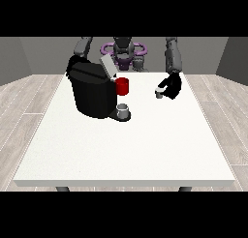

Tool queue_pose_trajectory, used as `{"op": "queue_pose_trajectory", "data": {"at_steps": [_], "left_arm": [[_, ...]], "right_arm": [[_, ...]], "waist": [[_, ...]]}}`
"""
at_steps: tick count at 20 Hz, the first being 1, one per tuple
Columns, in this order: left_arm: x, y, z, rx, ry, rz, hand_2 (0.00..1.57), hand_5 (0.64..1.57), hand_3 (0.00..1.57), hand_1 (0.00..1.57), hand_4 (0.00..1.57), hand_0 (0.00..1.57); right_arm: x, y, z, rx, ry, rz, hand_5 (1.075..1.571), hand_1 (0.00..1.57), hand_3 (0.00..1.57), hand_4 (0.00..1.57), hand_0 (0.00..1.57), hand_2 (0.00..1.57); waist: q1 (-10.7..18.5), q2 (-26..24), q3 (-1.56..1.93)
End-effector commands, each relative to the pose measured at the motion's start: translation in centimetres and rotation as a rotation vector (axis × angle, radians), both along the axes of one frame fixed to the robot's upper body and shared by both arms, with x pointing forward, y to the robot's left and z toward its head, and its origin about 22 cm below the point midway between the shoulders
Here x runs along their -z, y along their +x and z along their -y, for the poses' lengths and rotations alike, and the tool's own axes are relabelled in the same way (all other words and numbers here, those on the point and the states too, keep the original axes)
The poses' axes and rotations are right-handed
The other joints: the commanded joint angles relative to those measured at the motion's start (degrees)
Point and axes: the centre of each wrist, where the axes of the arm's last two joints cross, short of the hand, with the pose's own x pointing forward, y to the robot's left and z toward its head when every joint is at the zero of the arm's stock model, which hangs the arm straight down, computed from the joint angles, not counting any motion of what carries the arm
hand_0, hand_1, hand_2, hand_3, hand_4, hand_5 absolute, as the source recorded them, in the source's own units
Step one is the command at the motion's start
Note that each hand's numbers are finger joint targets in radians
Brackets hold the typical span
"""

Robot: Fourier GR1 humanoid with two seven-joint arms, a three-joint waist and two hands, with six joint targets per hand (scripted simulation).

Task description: Insert the coffee pod into the coffee machine and close the lid

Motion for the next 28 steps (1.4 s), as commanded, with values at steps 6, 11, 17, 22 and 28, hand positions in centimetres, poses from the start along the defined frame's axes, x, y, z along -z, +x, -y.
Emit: {"op": "queue_pose_trajectory", "data": {"at_steps": [6, 11, 17, 22, 28], "left_arm": [[-5.1, 3.0, 0.1, 0.136, -0.051, 0.091, 1.4, 1.571, 1.36, 1.34, 0.59, 1.34], [-10.2, 6.0, 4.4, 0.23, -0.035, 0.087, 1.33, 1.571, 1.29, 1.26, 0.54, 1.26], [-11.3, 6.4, 4.2, 0.182, -0.052, 0.124, 1.33, 1.571, 1.29, 1.25, 0.57, 1.25], [-16.0, 7.8, 4.0, 0.166, -0.053, 0.165, 1.33, 1.571, 1.28, 1.25, 0.54, 1.25], [-21.9, 9.0, 2.7, 0.123, -0.109, 0.208, 1.31, 1.571, 1.24, 1.27, 0.51, 1.27]], "right_arm": [[0.4, 0.1, 0.5, -0.019, -0.017, -0.042, 1.571, 0.0, 0.0, 0.49, 0.0, 0.0], [1.5, 0.9, -1.7, 0.024, 0.008, -0.077, 1.571, 0.0, 0.0, 0.41, 0.0, 0.0], [2.1, -0.2, 0.6, -0.046, 0.021, -0.023, 1.571, 0.0, 0.0, 0.48, 0.0, 0.0], [1.3, 0.2, 1.2, -0.063, 0.026, 0.006, 1.571, 0.0, 0.0, 0.5, 0.0, 0.0], [-1.4, 1.0, -1.9, -0.089, -0.034, 0.018, 1.571, 0.0, 0.0, 0.49, 0.0, 0.0]], "waist": [[-0.5, -1.5, -0.06], [1.7, -4.2, -0.03], [-2.4, -2.5, -0.04], [-3.6, -2.1, -0.02], [-7.1, -1.5, -0.05]]}}
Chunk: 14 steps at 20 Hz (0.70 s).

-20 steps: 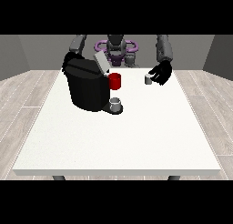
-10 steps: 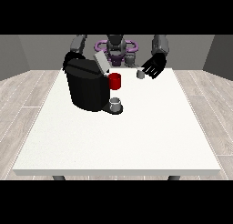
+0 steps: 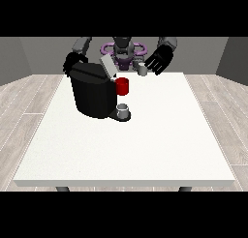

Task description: Insert the coffee pod into the coffee machine and close the lid

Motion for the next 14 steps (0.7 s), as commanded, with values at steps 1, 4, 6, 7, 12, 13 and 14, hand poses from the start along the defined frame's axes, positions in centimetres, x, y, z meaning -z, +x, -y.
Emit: {"op": "queue_pose_trajectory", "data": {"at_steps": [1, 4, 6, 7, 12, 13, 14], "left_arm": [[-4.4, 0.4, -1.5, -0.043, -0.032, 0.054, 1.25, 1.571, 1.2, 1.21, 0.51, 1.21], [-5.2, 0.9, 0.4, -0.041, -0.033, 0.096, 1.29, 1.571, 1.22, 1.26, 0.47, 1.26], [-6.5, 1.4, 3.6, -0.004, -0.009, 0.082, 1.32, 1.571, 1.26, 1.26, 0.49, 1.26], [-6.7, 1.1, 1.2, -0.022, -0.03, 0.098, 1.32, 1.571, 1.25, 1.26, 0.52, 1.26], [-6.3, 1.4, 2.5, -0.036, -0.01, 0.143, 1.31, 1.571, 1.23, 1.28, 0.5, 1.28], [-4.7, 1.3, 2.4, -0.01, -0.003, 0.091, 1.3, 1.571, 1.24, 1.26, 0.49, 1.26], [-8.3, 1.1, -0.2, -0.045, -0.014, 0.148, 1.3, 1.571, 1.24, 1.26, 0.49, 1.26]], "right_arm": [[-2.1, 0.8, -0.3, -0.021, -0.005, 0.05, 1.571, 0.0, 0.0, 0.51, 0.0, 0.0], [-2.9, 1.2, -1.5, -0.016, -0.005, 0.072, 1.571, 0.0, 0.0, 0.51, 0.0, 0.0], [-1.6, 1.3, -1.1, -0.001, -0.007, 0.07, 1.571, 0.0, 0.0, 0.5, 0.0, 0.0], [-2.0, 1.1, -0.2, -0.018, -0.007, 0.092, 1.571, 0.0, 0.0, 0.55, 0.0, 0.0], [-3.4, 1.4, -1.4, -0.027, -0.031, 0.128, 1.571, 0.0, 0.0, 0.46, 0.0, 0.0], [-2.4, 0.8, -0.3, 0.011, -0.016, 0.087, 1.571, 0.0, 0.0, 0.48, 0.0, 0.0], [-4.7, 1.4, -1.3, -0.026, -0.018, 0.127, 1.571, 0.0, 0.0, 0.53, 0.0, 0.0]], "waist": [[-2.3, 2.9, -0.01], [-3.7, 4.9, -0.01], [-2.2, 3.7, 0.03], [-3.5, 5.6, 0.01], [-4.5, 7.3, 0.0], [-3.4, 4.9, 0.0], [-5.7, 7.6, -0.02]]}}
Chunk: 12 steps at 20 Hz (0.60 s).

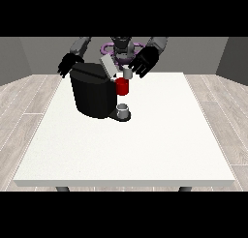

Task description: Insert the coffee pod into the coffee machine and close the lid

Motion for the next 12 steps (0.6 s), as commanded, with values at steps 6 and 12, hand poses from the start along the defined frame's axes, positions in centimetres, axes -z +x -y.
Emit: {"op": "queue_pose_trajectory", "data": {"at_steps": [6, 12], "left_arm": [[-1.0, 0.3, 0.1, -0.01, 0.012, -0.019, 1.31, 1.571, 1.22, 1.28, 0.5, 1.28], [0.5, 0.6, 1.7, 0.031, 0.01, -0.021, 1.3, 1.571, 1.21, 1.26, 0.51, 1.26]], "right_arm": [[-0.6, 0.1, 0.4, 0.014, 0.004, -0.024, 1.571, 0.0, 0.0, 0.51, 0.0, 0.0], [-1.1, 0.0, -1.0, 0.018, 0.033, 0.005, 1.571, 0.0, 0.0, 0.51, 0.0, 0.0]], "waist": [[-0.7, 0.6, -0.01], [-0.9, 1.4, -0.01]]}}
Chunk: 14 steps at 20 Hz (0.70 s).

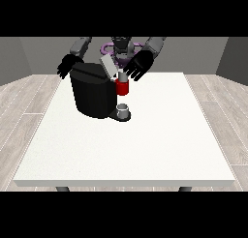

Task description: Insert the coffee pod into the coffee machine and close the lid

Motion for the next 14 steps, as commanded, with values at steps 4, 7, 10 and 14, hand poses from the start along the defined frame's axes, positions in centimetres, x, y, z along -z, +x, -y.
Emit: {"op": "queue_pose_trajectory", "data": {"at_steps": [4, 7, 10, 14], "left_arm": [[0.1, 0.3, 2.1, 0.011, 0.013, -0.021, 1.25, 1.571, 1.18, 1.18, 0.49, 1.18], [0.7, 0.2, 1.9, 0.03, 0.022, -0.023, 1.27, 1.571, 1.2, 1.2, 0.5, 1.2], [0.1, 0.1, -0.1, 0.019, 0.008, 0.001, 1.28, 1.571, 1.21, 1.2, 0.52, 1.2], [0.4, 0.1, 0.0, 0.008, 0.031, -0.022, 1.25, 1.571, 1.19, 1.18, 0.49, 1.18]], "right_arm": [[0.5, 0.0, 0.9, 0.001, 0.023, -0.014, 1.571, 0.0, 0.0, 0.51, 0.0, 0.0], [0.6, -0.1, 0.9, 0.021, 0.019, -0.018, 1.571, 0.0, 0.0, 0.51, 0.0, 0.0], [-0.8, 0.2, 0.9, 0.024, 0.021, 0.013, 1.571, 0.0, 0.0, 0.46, 0.0, 0.0], [0.2, -0.2, 1.2, 0.04, 0.024, -0.003, 1.571, 0.0, 0.0, 0.45, 0.0, 0.0]], "waist": [[0.2, -0.9, 0.02], [1.1, -0.6, 0.01], [0.3, 1.2, -0.01], [1.1, 0.0, 0.0]]}}
